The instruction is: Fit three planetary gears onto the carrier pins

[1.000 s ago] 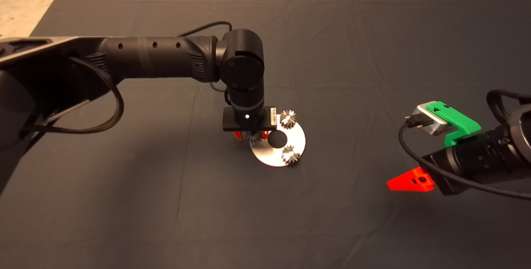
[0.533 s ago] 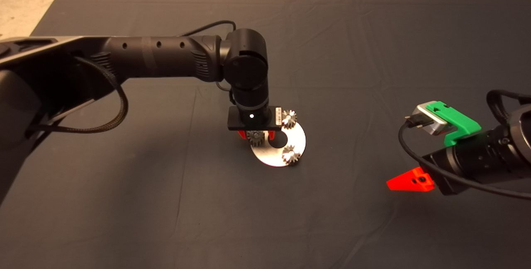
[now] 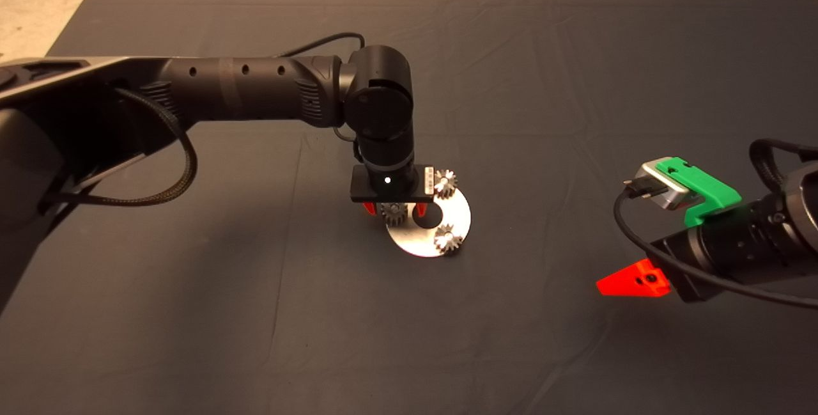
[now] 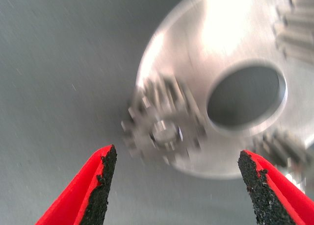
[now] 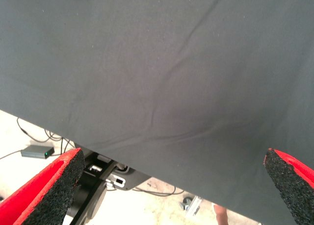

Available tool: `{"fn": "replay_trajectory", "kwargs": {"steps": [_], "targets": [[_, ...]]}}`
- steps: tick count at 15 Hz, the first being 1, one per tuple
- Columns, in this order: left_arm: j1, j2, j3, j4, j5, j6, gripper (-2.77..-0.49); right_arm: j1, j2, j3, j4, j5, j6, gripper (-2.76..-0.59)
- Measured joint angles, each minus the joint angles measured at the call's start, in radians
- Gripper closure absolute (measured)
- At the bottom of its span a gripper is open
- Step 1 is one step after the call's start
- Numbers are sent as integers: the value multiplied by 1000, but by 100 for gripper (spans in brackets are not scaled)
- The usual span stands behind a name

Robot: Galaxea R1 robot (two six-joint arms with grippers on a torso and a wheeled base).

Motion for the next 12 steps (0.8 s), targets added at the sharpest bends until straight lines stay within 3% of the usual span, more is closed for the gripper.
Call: {"fn": "replay_trajectory", "kwargs": {"steps": [1, 3, 6, 9, 12], "targets": [[-3, -8, 17, -2, 17, 0, -187, 0, 0, 0, 0, 0, 0, -273], [-21, -28, 56, -8, 43, 0, -188, 0, 0, 0, 0, 0, 0, -273], [-63, -98, 128, -35, 45, -2, -204, 0, 0, 0, 0, 0, -1, -273], [-96, -257, 287, -80, 46, -6, -217, 0, 0, 0, 0, -10, -3, -273], [-111, -419, 498, -117, 54, -43, -231, 0, 0, 0, 0, -13, -3, -273]]}}
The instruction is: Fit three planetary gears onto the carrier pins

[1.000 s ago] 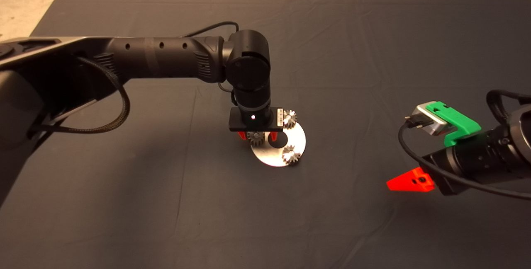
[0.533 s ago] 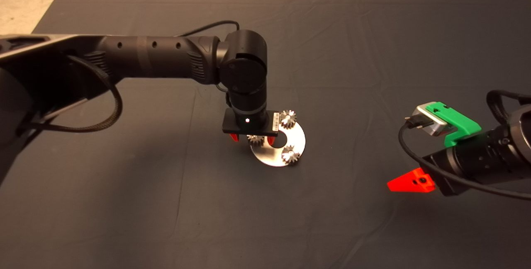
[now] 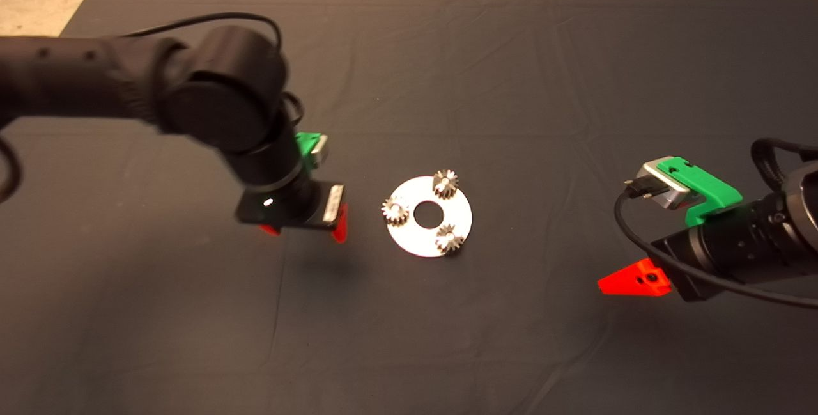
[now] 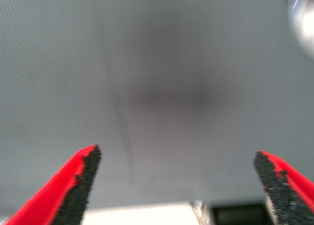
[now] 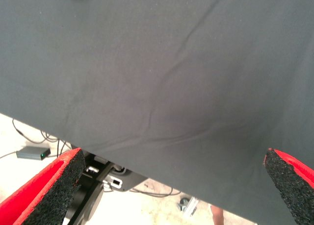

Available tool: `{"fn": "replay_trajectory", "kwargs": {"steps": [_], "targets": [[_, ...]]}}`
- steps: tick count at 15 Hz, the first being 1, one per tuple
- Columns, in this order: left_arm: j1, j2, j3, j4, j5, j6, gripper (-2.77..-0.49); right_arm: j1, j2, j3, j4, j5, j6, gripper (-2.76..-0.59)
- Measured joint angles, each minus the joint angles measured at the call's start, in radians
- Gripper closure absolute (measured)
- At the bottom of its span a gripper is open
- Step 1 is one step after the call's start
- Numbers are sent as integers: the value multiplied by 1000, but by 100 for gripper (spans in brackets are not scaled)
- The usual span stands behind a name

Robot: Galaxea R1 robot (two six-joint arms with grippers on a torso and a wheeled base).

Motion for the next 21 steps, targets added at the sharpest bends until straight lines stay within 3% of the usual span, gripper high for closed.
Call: {"fn": "replay_trajectory", "kwargs": {"steps": [1, 4, 5, 6, 7, 8, 11, 15, 21], "targets": [[-3, -52, 73, -17, -1, -16, -233, 0, 0, 0, 0, -6, 0, -273], [-16, -193, 237, -77, 0, -83, -241, -20, -5, 0, 15, -58, 14, -273], [-16, -210, 281, -98, 3, -106, -249, -38, -4, 0, 20, -69, 27, -273], [-16, -212, 316, -116, 2, -130, -249, -54, -4, 0, 22, -89, 39, -273], [-16, -210, 338, -119, 0, -152, -249, -64, -5, 0, 26, -114, 60, -273], [-17, -210, 353, -119, -2, -169, -249, -73, -8, 0, 29, -122, 74, -273], [-22, -214, 376, -130, -1, -194, -262, -94, -8, 6, 32, -126, 90, -273], [-22, -211, 381, -133, -1, -199, -262, -151, -5, 6, 35, -126, 113, -273], [-22, -208, 383, -133, -1, -200, -262, -158, -7, 7, 36, -125, 120, -273]]}}
